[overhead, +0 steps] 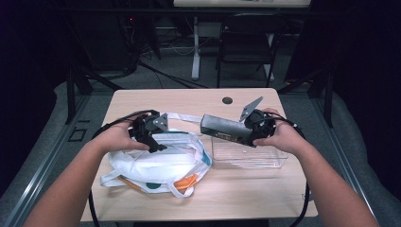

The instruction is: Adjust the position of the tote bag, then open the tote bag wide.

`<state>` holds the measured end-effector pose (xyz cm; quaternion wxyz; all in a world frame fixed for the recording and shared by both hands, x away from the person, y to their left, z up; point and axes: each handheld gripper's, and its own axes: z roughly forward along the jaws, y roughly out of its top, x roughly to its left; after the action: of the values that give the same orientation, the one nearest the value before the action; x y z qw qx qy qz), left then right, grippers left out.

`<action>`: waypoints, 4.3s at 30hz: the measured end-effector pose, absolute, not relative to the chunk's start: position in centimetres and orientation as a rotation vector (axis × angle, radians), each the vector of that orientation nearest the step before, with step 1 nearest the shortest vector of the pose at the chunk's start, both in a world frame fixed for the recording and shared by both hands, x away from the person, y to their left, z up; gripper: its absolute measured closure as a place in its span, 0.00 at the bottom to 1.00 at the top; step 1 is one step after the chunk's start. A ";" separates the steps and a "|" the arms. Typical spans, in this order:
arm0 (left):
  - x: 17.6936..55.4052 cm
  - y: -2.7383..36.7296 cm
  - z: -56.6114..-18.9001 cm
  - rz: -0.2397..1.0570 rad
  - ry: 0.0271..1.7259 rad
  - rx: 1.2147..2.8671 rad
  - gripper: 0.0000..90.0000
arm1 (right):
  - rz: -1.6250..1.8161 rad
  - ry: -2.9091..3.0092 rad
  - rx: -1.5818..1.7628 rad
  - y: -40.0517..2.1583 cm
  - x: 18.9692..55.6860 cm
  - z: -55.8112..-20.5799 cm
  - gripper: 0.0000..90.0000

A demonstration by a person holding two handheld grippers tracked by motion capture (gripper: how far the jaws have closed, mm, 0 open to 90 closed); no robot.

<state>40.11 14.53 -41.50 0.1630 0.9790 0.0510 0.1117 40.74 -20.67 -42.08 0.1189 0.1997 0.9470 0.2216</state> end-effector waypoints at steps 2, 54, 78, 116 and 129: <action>40.2 14.6 -41.5 0.316 0.144 2.796 0.40 | 0.652 2.768 0.587 -20.8 40.8 -42.1 0.47; 40.2 15.7 -44.1 0.258 0.206 2.798 0.41 | 0.499 2.781 0.662 -24.0 41.8 -46.1 0.47; 40.4 15.8 -44.5 0.249 0.211 2.802 0.41 | 0.467 2.798 0.690 -24.1 42.2 -48.3 0.47; 40.9 16.4 -45.7 0.224 0.229 2.794 0.41 | 0.409 2.841 0.737 -23.7 44.0 -51.8 0.45; 40.6 16.7 -45.9 0.220 0.233 2.793 0.41 | 0.368 2.831 0.763 -23.6 44.4 -52.2 0.40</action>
<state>40.64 16.71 -45.93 0.1646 0.9799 0.0819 0.0771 44.37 -23.61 -52.19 0.0929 0.2572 0.9539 0.1240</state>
